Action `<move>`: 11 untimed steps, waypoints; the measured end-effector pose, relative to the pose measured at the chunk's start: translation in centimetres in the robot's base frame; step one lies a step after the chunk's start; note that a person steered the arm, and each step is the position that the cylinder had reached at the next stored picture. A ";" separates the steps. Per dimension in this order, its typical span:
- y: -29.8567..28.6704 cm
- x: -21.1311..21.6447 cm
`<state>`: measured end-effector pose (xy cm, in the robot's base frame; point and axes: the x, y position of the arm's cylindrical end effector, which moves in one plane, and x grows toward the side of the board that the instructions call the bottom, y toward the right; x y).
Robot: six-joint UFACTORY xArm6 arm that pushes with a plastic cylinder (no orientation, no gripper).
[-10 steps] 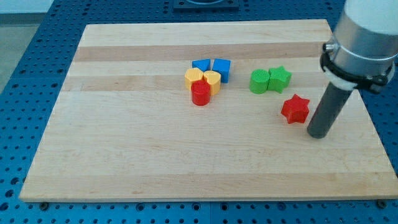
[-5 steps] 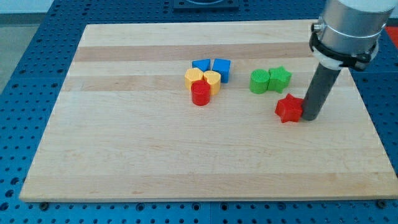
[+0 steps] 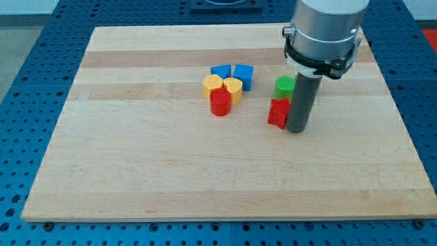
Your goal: Move the red star to the bottom right of the heart
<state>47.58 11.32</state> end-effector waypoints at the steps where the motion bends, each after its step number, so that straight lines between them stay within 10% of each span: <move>1: 0.0 -0.4; 11: -0.3 -4.1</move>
<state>43.45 10.99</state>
